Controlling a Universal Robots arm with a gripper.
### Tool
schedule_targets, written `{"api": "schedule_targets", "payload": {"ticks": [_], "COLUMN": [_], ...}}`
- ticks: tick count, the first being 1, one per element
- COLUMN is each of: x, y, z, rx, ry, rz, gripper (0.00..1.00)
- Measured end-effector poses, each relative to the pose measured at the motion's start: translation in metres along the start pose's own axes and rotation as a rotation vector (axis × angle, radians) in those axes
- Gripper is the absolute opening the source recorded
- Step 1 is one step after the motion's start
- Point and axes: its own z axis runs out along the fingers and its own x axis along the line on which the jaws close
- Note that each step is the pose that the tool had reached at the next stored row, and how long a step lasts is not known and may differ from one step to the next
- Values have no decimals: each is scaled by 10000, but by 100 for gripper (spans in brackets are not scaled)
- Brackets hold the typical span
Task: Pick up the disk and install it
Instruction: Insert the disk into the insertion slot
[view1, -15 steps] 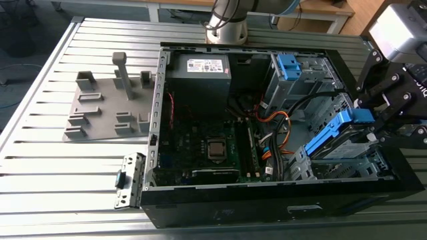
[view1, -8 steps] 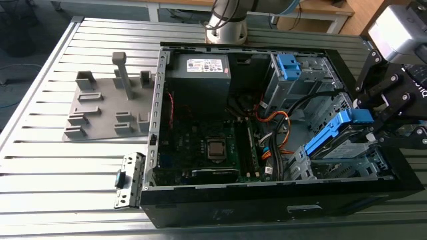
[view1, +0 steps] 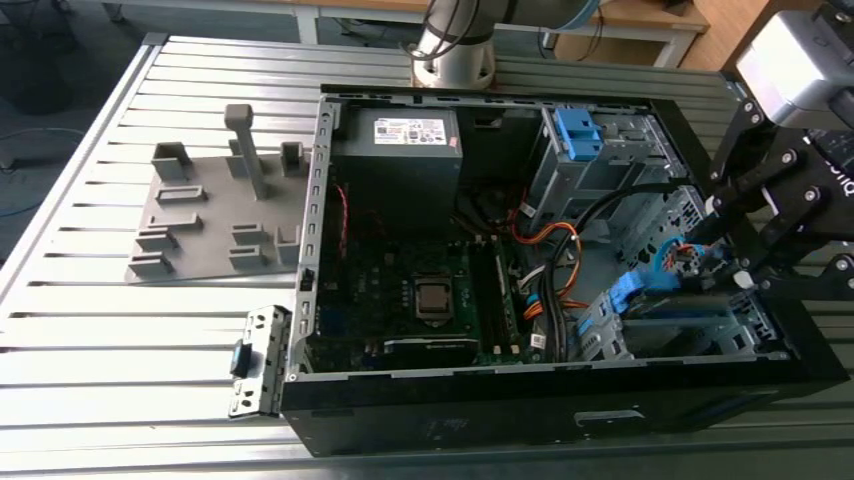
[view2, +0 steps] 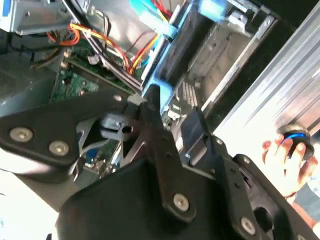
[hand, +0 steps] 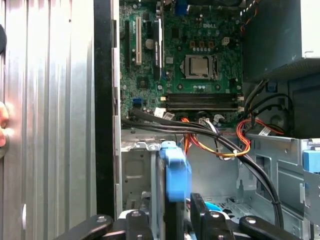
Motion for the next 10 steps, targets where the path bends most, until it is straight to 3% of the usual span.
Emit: {"api": "schedule_targets", "payload": {"ticks": [8, 10], "x": [0, 0], "y": [0, 0], "z": [3, 4], "rx": [0, 0], "ry": [0, 0], "rz": [-1, -1], "gripper": [42, 30]}}
